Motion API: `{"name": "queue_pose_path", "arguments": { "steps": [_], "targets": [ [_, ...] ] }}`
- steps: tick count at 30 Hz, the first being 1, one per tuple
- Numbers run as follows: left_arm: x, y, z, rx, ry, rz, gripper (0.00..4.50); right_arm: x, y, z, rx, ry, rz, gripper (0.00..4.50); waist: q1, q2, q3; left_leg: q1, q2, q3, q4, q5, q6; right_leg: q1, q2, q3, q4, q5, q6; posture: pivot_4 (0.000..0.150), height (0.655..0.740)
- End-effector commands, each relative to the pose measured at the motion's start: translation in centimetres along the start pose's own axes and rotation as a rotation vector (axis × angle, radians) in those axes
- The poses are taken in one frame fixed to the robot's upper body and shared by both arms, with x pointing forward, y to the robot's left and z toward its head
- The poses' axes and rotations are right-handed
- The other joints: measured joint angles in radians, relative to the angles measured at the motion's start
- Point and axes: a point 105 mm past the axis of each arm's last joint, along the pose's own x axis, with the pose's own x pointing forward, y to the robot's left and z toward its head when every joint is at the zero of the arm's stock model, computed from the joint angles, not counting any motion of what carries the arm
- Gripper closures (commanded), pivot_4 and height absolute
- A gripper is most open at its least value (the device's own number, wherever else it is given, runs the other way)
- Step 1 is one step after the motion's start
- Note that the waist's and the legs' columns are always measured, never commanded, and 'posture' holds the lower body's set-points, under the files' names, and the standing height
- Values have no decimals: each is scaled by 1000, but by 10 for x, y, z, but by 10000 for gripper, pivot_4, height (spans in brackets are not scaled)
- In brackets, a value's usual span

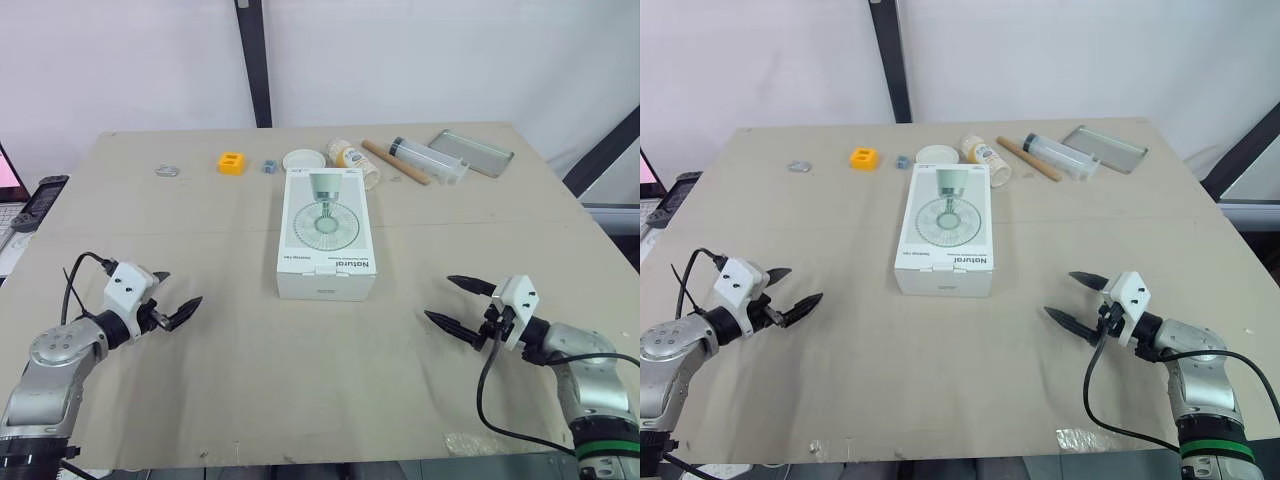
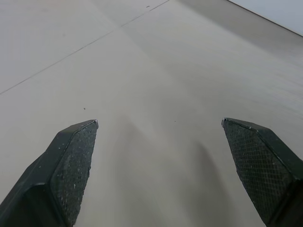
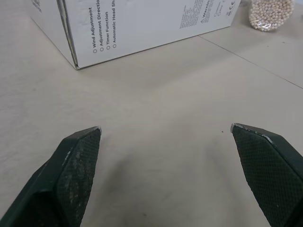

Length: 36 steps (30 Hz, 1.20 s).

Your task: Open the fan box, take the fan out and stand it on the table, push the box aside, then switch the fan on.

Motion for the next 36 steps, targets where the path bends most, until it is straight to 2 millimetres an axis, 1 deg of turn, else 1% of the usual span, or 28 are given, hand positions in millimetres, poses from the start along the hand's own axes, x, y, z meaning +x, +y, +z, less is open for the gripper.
{"name": "queue_pose_path", "arguments": {
  "steps": [1,3,5,7,8,11,12,14,15,16,18,19,21,24,27,32,36],
  "targets": [
    [1,4,12,23,-51,25,382,2,-2,13,-33,-34,-1,0,0,0,0,0,0,0,0,0,0,0,0,0,0,0,0,1500,7400],
    [3,4,21,13,-85,28,382,5,0,19,-40,-45,18,0,0,0,0,0,0,0,0,0,0,0,0,0,0,0,0,1500,7400],
    [7,0,33,-3,-127,11,382,10,1,29,-50,-66,39,0,0,0,0,0,0,0,0,0,0,0,0,0,0,0,0,1500,7400],
    [13,-6,47,-11,-161,-22,5528,15,0,40,-65,-89,57,0,0,0,0,0,0,0,0,0,0,0,0,0,0,0,0,1500,7400],
    [18,-11,58,-3,-186,-46,5528,18,1,49,-77,-106,70,0,0,0,0,0,0,0,0,0,0,0,0,0,0,0,0,1500,7400],
    [34,-24,85,36,-224,-99,16551,28,6,69,-114,-139,117,0,0,0,0,0,0,0,0,0,0,0,0,0,0,0,0,1500,7400],
    [39,-28,92,39,-232,-116,17423,31,7,74,-123,-147,130,0,0,0,0,0,0,0,0,0,0,0,0,0,0,0,0,1500,7400],
    [49,-35,106,39,-251,-142,25405,37,11,84,-146,-161,157,0,0,0,0,-1,0,0,1,1,-1,0,0,0,0,1,1,1500,7400],
    [55,-42,114,34,-270,-168,25405,40,14,91,-162,-169,171,0,0,0,0,-1,-1,-1,1,1,-2,0,0,-1,0,1,1,1500,7400],
    [59,-47,120,27,-281,-189,28945,43,15,95,-170,-175,179,0,0,0,0,-1,-1,-1,1,1,-2,0,0,-1,0,1,1,1500,7400],
    [69,-61,128,18,-282,-245,35777,50,20,106,-186,-190,202,0,0,0,0,-2,-1,-1,1,1,-2,0,1,-1,0,1,1,1500,7400],
    [73,-67,129,16,-277,-271,39956,53,23,110,-190,-191,215,0,0,0,0,-2,-1,0,1,1,-2,-1,1,-1,0,1,1,1500,7400],
    [81,-82,132,14,-263,-329,44518,60,29,118,-206,-191,244,0,0,0,0,-2,-1,0,2,1,-2,-1,1,-1,0,1,1,1500,7400],
    [88,-104,128,21,-209,-412,44518,75,40,129,-234,-185,270,0,-1,0,0,-2,-1,0,2,1,-2,-1,2,0,0,1,1,1500,7400],
    [88,-113,124,23,-187,-455,44518,88,49,135,-237,-182,278,0,-1,0,0,-2,-1,0,2,1,-2,-1,2,0,0,1,1,1500,7400],
    [88,-117,124,17,-173,-473,44518,100,59,138,-227,-180,281,0,0,0,0,-2,-1,-1,2,2,-3,-1,2,-1,0,1,1,1500,7400],
    [90,-121,119,25,-134,-490,44518,109,66,136,-225,-165,295,0,0,0,0,-2,-2,-1,2,2,-3,-1,2,-1,0,1,1,1500,7400]
  ]
}}
